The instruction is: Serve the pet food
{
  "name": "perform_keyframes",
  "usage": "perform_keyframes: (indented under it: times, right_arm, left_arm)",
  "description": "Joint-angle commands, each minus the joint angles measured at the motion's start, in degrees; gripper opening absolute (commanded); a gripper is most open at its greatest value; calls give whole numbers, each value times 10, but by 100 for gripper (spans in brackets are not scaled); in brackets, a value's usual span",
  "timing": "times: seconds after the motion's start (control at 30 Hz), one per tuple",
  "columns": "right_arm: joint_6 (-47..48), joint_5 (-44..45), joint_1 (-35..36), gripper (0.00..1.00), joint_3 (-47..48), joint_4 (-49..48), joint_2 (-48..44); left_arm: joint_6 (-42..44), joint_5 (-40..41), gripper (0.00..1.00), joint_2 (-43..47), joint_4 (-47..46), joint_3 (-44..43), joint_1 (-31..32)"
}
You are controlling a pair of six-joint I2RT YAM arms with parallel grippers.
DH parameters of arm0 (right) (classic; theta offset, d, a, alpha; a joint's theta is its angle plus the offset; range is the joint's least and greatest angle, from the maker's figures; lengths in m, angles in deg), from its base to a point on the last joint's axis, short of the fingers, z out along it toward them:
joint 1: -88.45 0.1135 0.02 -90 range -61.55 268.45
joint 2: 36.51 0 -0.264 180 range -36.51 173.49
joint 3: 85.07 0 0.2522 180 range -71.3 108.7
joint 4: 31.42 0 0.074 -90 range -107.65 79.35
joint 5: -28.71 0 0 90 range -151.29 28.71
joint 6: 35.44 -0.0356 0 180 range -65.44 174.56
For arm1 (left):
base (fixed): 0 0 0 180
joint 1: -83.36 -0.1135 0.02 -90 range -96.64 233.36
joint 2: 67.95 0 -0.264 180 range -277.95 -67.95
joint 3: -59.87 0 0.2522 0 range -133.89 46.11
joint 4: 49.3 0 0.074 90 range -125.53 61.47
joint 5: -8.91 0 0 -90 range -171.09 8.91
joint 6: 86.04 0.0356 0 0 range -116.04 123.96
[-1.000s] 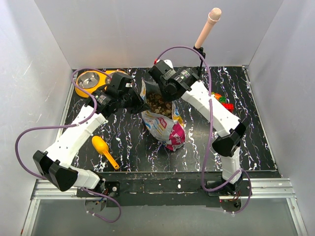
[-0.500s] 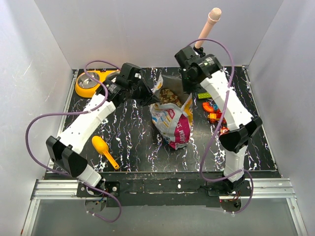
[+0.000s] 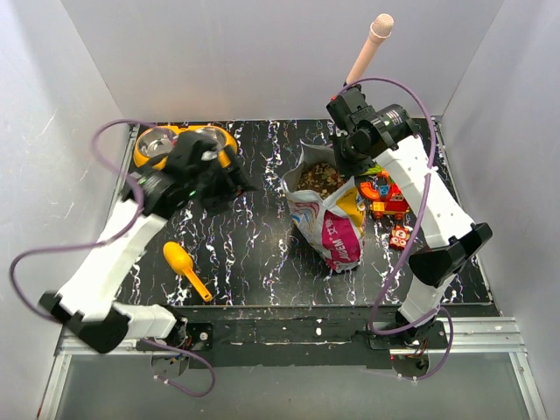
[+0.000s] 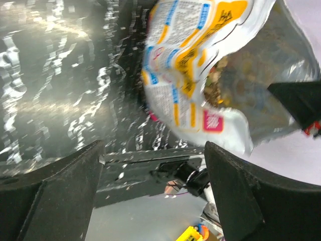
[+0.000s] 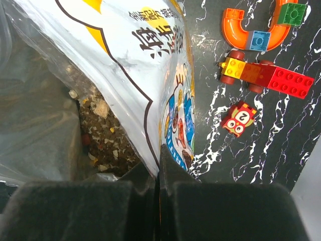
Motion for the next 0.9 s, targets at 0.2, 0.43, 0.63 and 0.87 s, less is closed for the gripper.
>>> perform_keyframes:
  times: [0.2, 0.43, 0.63, 0.87]
  right_arm:
    - [13, -56, 3, 1, -39, -108, -96]
    - [16, -56, 3, 1, -45, -105, -103]
    - [17, -44, 3, 1, -53, -104, -114]
    - [11, -36, 3, 1, -87, -113, -133]
  left_arm:
    - [-187, 143, 89, 257, 302, 203, -2]
    - [-242, 200, 84, 131, 317, 275, -2]
    - [-256, 200, 63, 91, 243, 356, -7]
    - [-264, 179, 46, 97, 202, 442, -17]
